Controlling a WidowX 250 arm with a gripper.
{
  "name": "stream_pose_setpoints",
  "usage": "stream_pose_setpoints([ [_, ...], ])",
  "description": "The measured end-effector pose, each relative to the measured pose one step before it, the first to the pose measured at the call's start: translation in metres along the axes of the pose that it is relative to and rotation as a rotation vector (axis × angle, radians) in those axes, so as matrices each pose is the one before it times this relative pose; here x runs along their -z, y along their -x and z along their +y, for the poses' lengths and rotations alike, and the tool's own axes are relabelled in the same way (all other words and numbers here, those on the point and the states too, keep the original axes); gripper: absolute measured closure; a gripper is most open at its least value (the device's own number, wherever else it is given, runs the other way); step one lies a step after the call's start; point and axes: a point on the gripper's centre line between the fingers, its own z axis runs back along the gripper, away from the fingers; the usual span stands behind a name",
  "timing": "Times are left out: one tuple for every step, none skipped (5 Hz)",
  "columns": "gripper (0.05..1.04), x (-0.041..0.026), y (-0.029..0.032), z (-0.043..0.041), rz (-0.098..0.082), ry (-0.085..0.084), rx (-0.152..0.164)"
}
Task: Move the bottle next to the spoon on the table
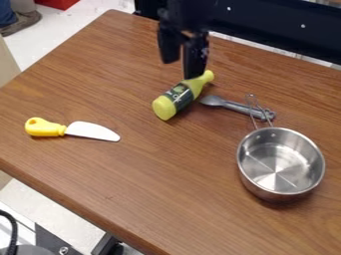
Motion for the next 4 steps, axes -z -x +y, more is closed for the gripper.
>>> stream_pose_setpoints([
  [0.085,-0.00856,0.00824,0.01333,-0.0501,-0.0433,0.146],
  [0.085,-0.00066,0.01209,0.00532,0.0095,0.0256,0.1331],
  [0.085,-0.00169,0.01159,0.01276,-0.0133,-0.025,0.0401],
  [0.085,0.00263,0.0148,0.00915,-0.0122,-0.013,0.0812],
])
